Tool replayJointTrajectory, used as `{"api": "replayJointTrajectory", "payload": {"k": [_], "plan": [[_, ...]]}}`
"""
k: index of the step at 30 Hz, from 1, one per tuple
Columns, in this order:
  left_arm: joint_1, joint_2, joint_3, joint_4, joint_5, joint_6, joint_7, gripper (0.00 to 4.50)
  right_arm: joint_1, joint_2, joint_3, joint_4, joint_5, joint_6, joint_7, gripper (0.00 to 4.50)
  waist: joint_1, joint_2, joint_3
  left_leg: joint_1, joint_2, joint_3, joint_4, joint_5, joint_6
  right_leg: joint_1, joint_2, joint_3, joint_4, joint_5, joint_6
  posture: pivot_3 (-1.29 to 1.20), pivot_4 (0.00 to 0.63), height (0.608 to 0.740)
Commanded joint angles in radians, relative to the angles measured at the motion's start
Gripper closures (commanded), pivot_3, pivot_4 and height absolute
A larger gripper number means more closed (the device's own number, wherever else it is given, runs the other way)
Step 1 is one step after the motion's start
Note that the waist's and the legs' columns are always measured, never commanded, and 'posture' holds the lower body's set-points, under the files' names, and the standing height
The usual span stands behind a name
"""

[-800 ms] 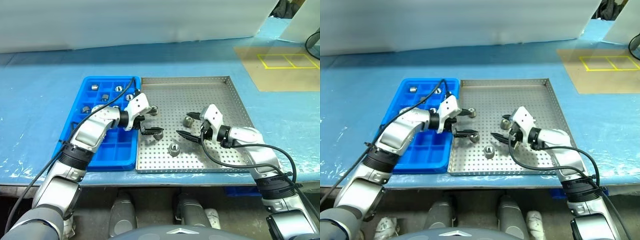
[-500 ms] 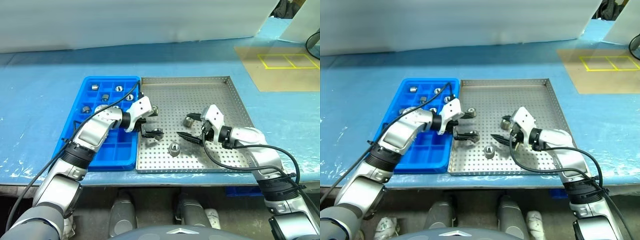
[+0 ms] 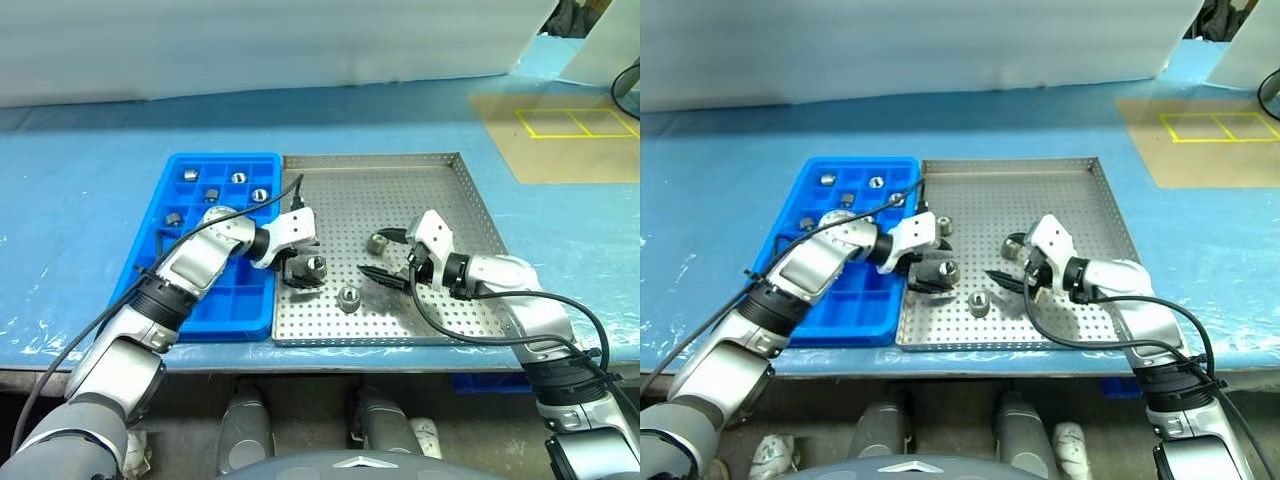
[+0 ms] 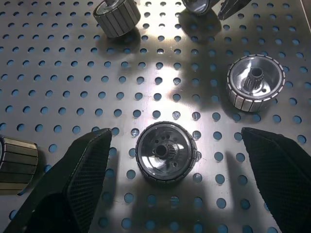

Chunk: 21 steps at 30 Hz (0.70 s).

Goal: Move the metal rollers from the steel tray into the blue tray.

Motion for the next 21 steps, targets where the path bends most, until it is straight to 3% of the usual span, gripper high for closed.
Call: {"api": "replayJointTrajectory", "payload": {"k": [1, 7, 14, 21], "plan": [[-0.004, -0.009, -0.033, 0.067, 0.038, -0.009, -0.01, 0.58, 0.009, -0.007, -0.031, -0.051, 0.018, -0.005, -0.009, 0.0, -0.003, 0.0, 0.0, 0.001, 0.0, 0.0, 0.0, 0.0, 0.0, 0.001, 0.0, 0.0, 0.0, 0.0, 0.0, -0.21, 0.15, 0.74], [-0.019, -0.006, -0.093, 0.122, 0.081, -0.026, -0.086, 2.72, 0.022, -0.004, -0.037, -0.068, 0.02, -0.005, -0.028, 0.0, -0.024, 0.002, -0.001, 0.003, 0.0, 0.001, -0.001, 0.0, 0.0, 0.001, 0.0, 0.001, 0.0, 0.0, 0.0, -0.21, 0.15, 0.74], [-0.053, -0.05, -0.036, 0.171, 0.084, -0.047, -0.022, 2.81, 0.025, -0.003, -0.035, -0.071, 0.019, -0.007, -0.039, 0.0, -0.023, 0.002, -0.001, 0.004, -0.001, 0.001, -0.001, 0.0, 0.0, 0.004, 0.0, 0.001, -0.001, 0.0, 0.0, -0.23, 0.15, 0.74], [-0.029, -0.092, 0.158, 0.058, -0.013, 0.095, 0.141, 2.81, 0.001, 0.003, -0.018, -0.042, 0.011, -0.021, -0.032, 0.0, -0.024, 0.002, -0.001, 0.002, -0.001, 0.001, -0.001, 0.0, 0.0, 0.002, 0.0, 0.001, -0.001, 0.0, 0.0, -0.19, 0.15, 0.74]]}}
